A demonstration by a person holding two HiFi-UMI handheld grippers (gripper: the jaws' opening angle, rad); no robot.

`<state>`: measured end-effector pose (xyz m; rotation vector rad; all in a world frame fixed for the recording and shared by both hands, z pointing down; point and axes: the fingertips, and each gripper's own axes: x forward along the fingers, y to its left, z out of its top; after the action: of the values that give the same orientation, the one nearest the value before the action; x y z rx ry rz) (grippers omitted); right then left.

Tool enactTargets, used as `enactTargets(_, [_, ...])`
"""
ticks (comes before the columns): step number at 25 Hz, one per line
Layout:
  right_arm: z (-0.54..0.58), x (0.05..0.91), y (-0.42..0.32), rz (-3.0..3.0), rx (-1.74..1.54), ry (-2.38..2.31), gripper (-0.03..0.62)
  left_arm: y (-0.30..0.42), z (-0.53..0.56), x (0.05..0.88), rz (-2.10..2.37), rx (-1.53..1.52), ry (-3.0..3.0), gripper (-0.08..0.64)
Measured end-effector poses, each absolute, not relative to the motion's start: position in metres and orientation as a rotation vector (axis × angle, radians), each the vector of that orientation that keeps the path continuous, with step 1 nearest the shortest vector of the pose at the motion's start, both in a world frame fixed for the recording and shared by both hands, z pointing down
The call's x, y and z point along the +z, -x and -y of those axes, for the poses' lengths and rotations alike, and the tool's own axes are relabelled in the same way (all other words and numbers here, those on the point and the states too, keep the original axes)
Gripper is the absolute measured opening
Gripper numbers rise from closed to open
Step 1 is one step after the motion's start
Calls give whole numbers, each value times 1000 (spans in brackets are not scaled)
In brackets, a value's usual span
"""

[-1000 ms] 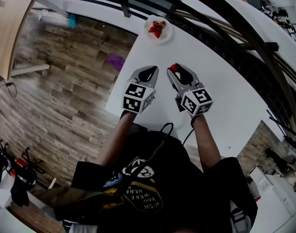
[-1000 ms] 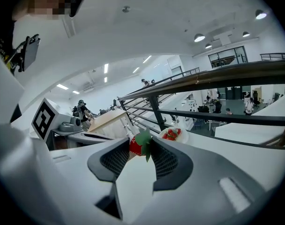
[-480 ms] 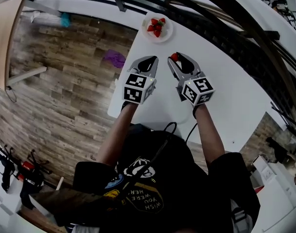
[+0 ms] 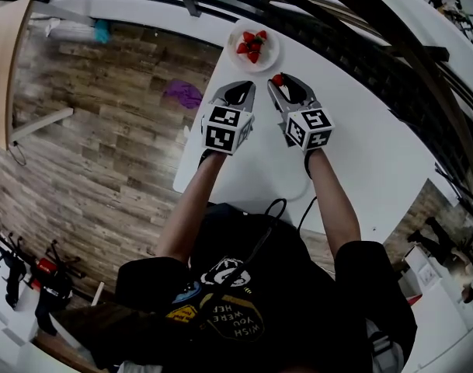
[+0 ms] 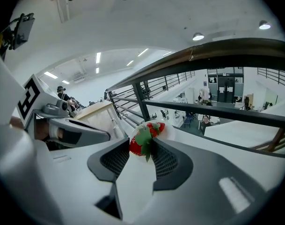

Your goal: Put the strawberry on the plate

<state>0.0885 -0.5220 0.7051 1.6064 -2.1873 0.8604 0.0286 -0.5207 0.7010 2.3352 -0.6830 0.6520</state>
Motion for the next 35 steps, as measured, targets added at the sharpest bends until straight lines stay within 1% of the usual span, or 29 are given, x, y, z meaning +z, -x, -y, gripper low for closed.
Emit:
enactTargets(5, [538, 734, -88, 2168, 853, -1555, 150, -31, 528, 713, 688, 649, -2298, 5])
enactTargets(14, [579, 766, -97, 2093, 700, -1486, 152, -37, 548, 721, 695, 654, -2297, 5])
enactTargets(22, [602, 788, -103, 2070, 617, -1416, 152, -28, 536, 718, 672, 637, -2283, 5])
enactTargets(26, [598, 787, -98, 2077, 551, -1366, 156, -21, 526, 713, 671, 639, -2278, 5])
enactTargets(30, [590, 779, -96, 2083, 529, -1372, 192, -15, 518, 705, 677, 624, -2284, 5])
enactTargets(34, [576, 750, -100, 2109, 548, -1462, 190, -8, 510, 693, 680, 612, -2308, 5])
enactTargets(35, [570, 739, -100, 2123, 555, -1496, 181, -7, 507, 689, 681, 610, -2316, 5])
